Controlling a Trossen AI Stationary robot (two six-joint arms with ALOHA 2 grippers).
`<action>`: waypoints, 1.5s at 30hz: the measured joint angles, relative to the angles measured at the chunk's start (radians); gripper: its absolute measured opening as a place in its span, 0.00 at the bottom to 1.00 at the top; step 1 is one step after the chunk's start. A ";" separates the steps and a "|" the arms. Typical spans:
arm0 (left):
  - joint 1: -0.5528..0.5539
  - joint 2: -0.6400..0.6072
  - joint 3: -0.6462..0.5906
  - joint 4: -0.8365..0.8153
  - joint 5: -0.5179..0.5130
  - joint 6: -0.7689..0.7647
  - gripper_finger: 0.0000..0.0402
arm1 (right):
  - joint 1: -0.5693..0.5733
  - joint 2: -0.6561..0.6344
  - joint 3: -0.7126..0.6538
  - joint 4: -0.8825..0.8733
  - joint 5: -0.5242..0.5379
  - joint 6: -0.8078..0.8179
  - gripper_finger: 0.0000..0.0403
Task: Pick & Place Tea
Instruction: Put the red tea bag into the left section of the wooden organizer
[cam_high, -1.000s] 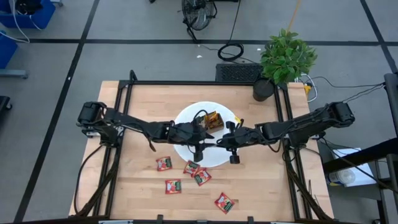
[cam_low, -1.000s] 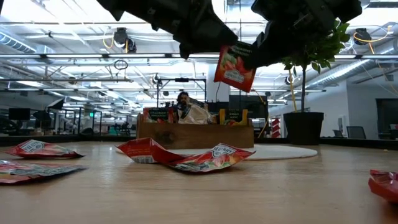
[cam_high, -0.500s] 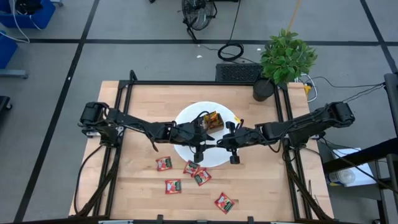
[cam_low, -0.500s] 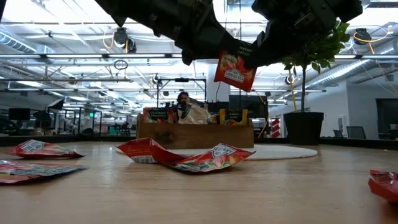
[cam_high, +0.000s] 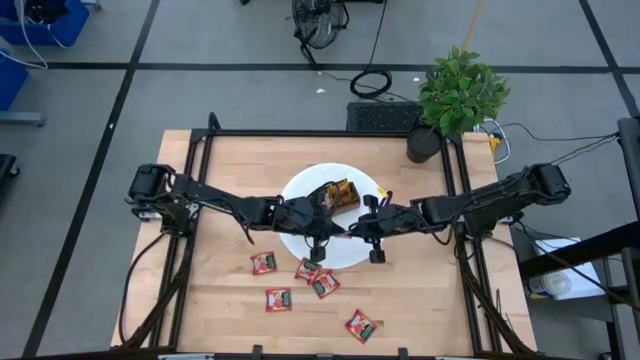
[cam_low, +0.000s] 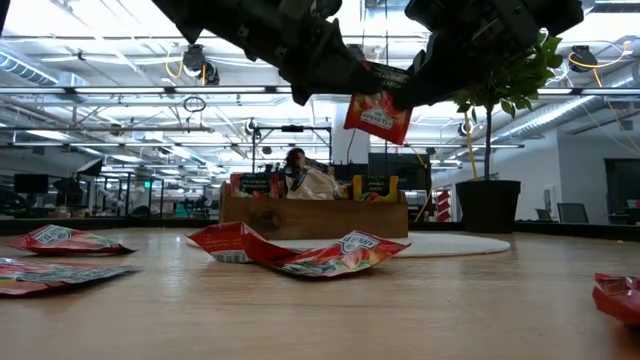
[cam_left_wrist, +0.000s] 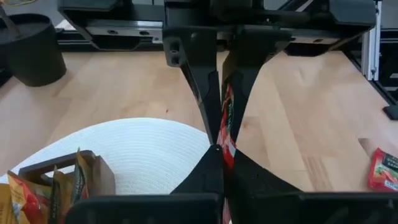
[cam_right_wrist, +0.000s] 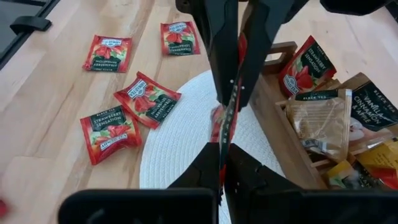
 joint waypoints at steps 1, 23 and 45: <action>0.000 -0.002 0.000 -0.004 -0.007 0.000 0.01 | 0.000 0.000 0.000 -0.003 0.001 0.005 0.01; -0.058 -0.232 -0.426 0.215 -0.601 -0.169 0.00 | 0.037 -0.043 -0.043 -0.152 -0.002 0.085 0.10; -0.092 -0.216 -0.644 0.452 -0.702 -0.268 0.00 | 0.039 -0.063 -0.043 -0.115 0.002 0.073 0.10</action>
